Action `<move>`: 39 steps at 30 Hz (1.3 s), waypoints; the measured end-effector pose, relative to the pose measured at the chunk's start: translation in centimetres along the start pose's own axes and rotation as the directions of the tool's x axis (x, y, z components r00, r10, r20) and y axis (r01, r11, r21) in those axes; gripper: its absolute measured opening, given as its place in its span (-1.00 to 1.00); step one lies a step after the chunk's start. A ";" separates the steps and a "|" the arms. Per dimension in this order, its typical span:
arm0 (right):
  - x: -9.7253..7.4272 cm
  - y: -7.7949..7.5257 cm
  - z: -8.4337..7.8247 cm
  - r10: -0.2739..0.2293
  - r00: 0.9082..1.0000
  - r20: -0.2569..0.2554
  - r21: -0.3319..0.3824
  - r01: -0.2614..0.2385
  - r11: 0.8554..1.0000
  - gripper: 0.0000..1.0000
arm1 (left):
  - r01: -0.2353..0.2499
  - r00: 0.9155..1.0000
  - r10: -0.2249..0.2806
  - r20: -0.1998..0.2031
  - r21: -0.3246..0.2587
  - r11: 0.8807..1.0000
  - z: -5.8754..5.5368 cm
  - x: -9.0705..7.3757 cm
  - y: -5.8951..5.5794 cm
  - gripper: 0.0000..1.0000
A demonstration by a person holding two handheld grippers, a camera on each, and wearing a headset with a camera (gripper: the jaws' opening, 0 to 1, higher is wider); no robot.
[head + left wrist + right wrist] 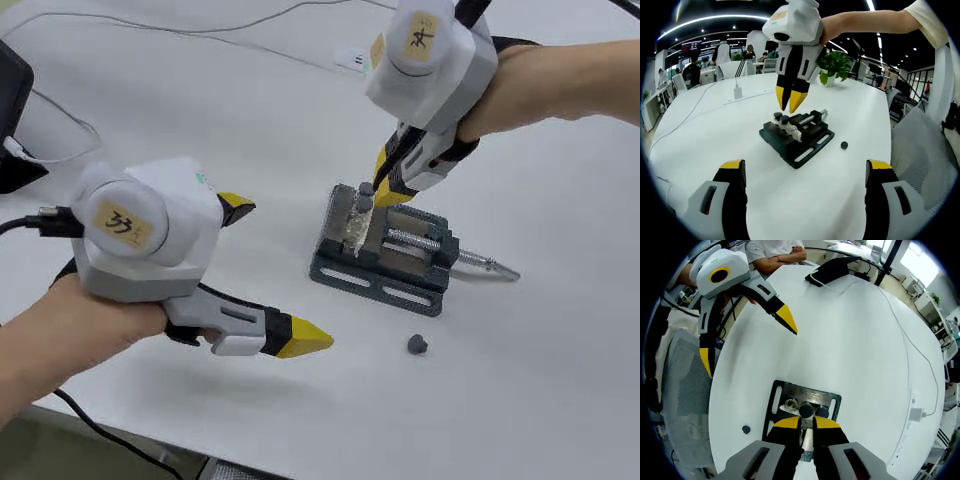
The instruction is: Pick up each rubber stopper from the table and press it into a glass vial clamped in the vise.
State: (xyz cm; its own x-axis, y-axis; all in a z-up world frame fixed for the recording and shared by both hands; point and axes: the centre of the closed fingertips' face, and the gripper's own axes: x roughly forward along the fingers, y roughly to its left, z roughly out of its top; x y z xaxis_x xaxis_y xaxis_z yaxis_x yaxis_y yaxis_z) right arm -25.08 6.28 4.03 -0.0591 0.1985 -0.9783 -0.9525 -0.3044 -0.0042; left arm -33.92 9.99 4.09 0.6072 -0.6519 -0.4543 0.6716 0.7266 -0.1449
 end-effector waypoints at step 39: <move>1.1 -0.4 0.4 -0.003 1.000 -0.017 0.064 0.004 0.998 -1.00 | 0.021 1.000 -0.021 -0.010 -0.030 0.999 -0.6 1.0 0.4 0.98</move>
State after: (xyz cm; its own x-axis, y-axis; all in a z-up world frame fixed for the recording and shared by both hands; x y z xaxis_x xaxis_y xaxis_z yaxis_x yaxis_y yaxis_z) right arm -24.93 6.99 3.02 -0.0510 0.1837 -0.9817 -0.9700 -0.2430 0.0049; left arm -33.33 9.74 3.02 0.5887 -0.6647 -0.4601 0.6710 0.7192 -0.1804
